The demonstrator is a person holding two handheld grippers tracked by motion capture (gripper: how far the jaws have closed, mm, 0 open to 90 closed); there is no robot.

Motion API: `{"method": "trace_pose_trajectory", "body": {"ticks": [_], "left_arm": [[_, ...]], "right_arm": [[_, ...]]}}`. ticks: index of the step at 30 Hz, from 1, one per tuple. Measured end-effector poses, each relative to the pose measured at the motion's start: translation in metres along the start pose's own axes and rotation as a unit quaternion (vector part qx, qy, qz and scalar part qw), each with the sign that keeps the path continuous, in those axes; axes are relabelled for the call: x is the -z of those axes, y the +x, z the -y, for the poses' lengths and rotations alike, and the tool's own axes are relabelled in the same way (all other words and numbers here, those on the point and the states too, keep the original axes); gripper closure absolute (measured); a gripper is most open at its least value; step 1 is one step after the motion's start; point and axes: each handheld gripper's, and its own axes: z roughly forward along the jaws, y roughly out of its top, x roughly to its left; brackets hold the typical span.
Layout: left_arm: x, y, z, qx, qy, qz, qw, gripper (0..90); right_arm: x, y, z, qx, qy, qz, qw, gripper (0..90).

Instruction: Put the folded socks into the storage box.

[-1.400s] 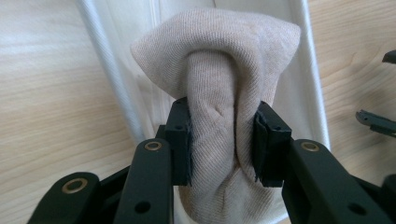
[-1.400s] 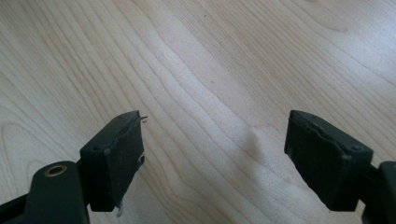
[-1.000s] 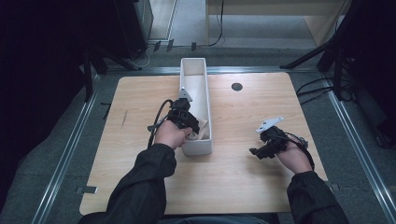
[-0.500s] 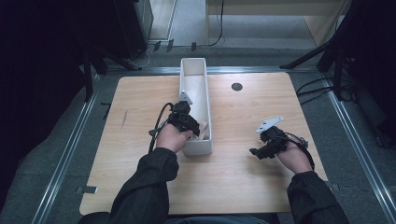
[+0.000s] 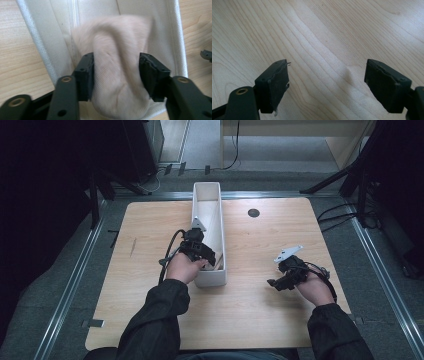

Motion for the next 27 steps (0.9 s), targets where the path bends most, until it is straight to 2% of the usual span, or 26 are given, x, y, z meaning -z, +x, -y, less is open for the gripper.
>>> {"method": "trace_pose_trajectory", "body": {"ticks": [8,12,20,23,27], "left_arm": [[0.000,-0.003,-0.001,-0.019,-0.006,-0.005,0.9998,37.3],[0.004,-0.003,-0.002,-0.021,-0.014,-0.008,0.9996,38.1],[0.012,-0.008,-0.005,-0.044,-0.033,0.001,0.9985,59.8],[0.004,-0.010,-0.007,-0.055,-0.025,0.012,0.9981,70.0],[-0.013,-0.008,-0.011,-0.051,-0.017,0.015,0.9985,73.7]], "right_arm": [[0.000,0.000,0.000,0.003,0.002,0.002,1.0000,19.5],[0.000,0.000,0.000,0.004,0.002,0.003,1.0000,19.5],[0.000,0.000,0.000,0.004,0.000,0.004,1.0000,19.5],[0.000,0.000,0.000,0.005,0.000,0.003,1.0000,19.5],[0.000,0.000,0.000,0.006,0.000,0.002,1.0000,19.6]]}}
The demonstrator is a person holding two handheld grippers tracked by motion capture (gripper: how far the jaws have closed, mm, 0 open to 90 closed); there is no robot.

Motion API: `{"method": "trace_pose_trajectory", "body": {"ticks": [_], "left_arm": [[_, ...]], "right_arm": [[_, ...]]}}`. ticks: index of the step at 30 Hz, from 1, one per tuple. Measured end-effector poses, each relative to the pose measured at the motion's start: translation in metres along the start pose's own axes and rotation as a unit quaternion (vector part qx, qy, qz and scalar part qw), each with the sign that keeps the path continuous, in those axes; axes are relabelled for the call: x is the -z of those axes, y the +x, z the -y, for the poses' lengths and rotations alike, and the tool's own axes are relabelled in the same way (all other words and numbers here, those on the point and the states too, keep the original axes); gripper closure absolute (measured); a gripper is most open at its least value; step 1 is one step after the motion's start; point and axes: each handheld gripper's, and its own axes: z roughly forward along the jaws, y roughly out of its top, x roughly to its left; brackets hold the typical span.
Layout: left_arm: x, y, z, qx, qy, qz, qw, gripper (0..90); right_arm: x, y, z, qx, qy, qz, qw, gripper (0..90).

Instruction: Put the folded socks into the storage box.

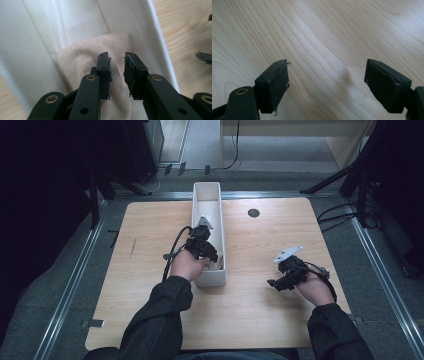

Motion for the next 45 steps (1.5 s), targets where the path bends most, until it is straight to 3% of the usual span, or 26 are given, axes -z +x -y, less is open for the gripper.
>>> {"method": "trace_pose_trajectory", "body": {"ticks": [4,16,21,26,32,45], "left_arm": [[-0.015,0.003,0.000,0.007,0.018,-0.003,0.9998,74.3],[-0.033,-0.001,-0.001,-0.002,0.027,-0.019,0.9995,73.2],[-0.033,-0.001,-0.001,-0.002,0.029,-0.013,0.9995,70.0],[-0.028,0.000,-0.001,0.003,0.027,-0.001,0.9996,67.2],[-0.012,-0.002,-0.004,-0.002,0.010,0.003,0.9999,63.8],[0.018,0.005,0.001,-0.037,0.002,0.008,0.9993,52.4]], "right_arm": [[0.000,-0.001,0.000,0.001,0.001,-0.001,1.0000,19.7],[0.000,0.001,-0.001,0.009,-0.002,-0.001,1.0000,19.9],[0.005,0.002,-0.004,0.009,-0.043,-0.013,0.9989,18.9],[0.005,0.001,-0.003,0.010,-0.043,-0.011,0.9990,18.9],[0.005,0.001,-0.003,0.007,-0.041,-0.010,0.9991,18.9],[0.005,-0.001,-0.002,-0.001,-0.041,-0.010,0.9991,18.5]]}}
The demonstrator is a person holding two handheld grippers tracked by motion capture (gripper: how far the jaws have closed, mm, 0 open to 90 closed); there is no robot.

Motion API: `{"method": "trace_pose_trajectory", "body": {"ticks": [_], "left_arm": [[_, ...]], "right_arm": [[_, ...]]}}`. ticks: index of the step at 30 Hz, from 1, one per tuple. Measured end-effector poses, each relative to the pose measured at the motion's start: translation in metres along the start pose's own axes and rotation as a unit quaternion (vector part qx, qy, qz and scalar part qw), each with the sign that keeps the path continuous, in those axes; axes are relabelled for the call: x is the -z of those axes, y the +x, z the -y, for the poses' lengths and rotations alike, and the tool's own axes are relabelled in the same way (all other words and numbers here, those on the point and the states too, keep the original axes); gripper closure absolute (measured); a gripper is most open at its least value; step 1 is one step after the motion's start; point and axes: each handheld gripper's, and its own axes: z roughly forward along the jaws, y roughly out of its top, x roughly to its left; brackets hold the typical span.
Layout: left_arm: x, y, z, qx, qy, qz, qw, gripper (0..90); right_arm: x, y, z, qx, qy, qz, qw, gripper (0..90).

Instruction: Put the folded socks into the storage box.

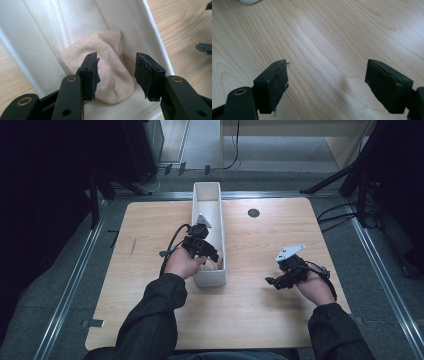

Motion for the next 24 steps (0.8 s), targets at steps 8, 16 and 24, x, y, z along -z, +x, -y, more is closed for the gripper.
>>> {"method": "trace_pose_trajectory", "body": {"ticks": [8,16,24], "left_arm": [[0.013,0.007,0.005,-0.009,-0.009,0.021,0.9997,47.9],[0.038,0.014,0.013,-0.017,-0.012,0.033,0.9992,43.7],[0.062,0.024,0.021,-0.031,-0.033,0.050,0.9977,37.6]], "right_arm": [[-0.001,0.000,0.001,-0.006,0.005,0.000,1.0000,18.5],[-0.001,-0.001,0.002,-0.006,0.005,0.000,1.0000,18.5],[-0.001,-0.001,0.002,-0.007,0.007,0.000,1.0000,18.5]]}}
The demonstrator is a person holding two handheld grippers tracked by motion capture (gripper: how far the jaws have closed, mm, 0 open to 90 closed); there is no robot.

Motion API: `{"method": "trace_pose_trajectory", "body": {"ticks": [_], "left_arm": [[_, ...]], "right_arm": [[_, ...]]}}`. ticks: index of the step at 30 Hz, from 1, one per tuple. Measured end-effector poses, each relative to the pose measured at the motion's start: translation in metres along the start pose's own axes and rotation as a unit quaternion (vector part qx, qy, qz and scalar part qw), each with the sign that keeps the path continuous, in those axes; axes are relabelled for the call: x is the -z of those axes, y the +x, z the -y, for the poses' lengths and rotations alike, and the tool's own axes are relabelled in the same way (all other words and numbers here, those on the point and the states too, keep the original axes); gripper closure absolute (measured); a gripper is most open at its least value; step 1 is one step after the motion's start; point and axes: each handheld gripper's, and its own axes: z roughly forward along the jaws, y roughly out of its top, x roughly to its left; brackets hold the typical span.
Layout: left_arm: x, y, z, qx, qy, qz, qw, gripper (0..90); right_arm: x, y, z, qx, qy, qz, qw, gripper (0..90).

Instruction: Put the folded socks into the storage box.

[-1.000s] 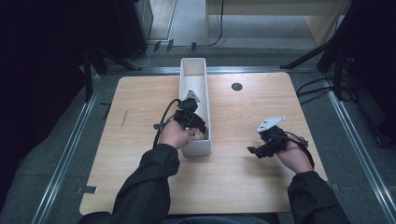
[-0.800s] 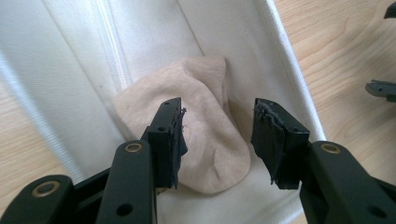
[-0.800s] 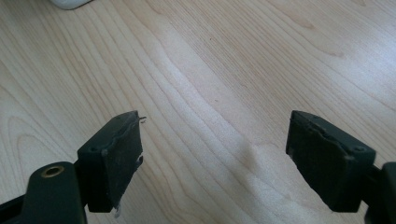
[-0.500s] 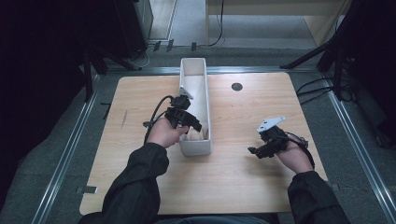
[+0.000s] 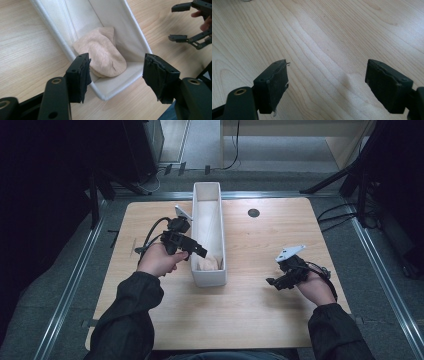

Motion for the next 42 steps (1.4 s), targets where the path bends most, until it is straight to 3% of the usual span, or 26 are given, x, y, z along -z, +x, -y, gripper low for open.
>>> {"method": "trace_pose_trajectory", "body": {"ticks": [10,17,24,34,42], "left_arm": [[0.011,0.015,0.013,-0.017,-0.003,-0.011,0.9998,35.9],[0.013,0.027,0.022,-0.023,-0.012,0.003,0.9996,34.8],[0.010,0.042,0.034,-0.017,-0.026,0.013,0.9994,33.4],[-0.005,0.069,0.054,-0.015,-0.036,0.007,0.9992,33.3],[-0.015,0.084,0.066,0.002,-0.043,0.009,0.9990,34.1]], "right_arm": [[0.000,0.000,0.000,-0.002,0.002,0.001,1.0000,18.5],[0.000,-0.001,0.001,-0.003,0.003,0.001,1.0000,18.5],[0.001,-0.001,0.003,-0.004,0.003,0.000,1.0000,18.5],[0.001,-0.001,0.002,-0.008,0.003,-0.001,1.0000,18.5],[0.001,-0.001,0.003,-0.009,0.004,-0.002,1.0000,18.5]]}}
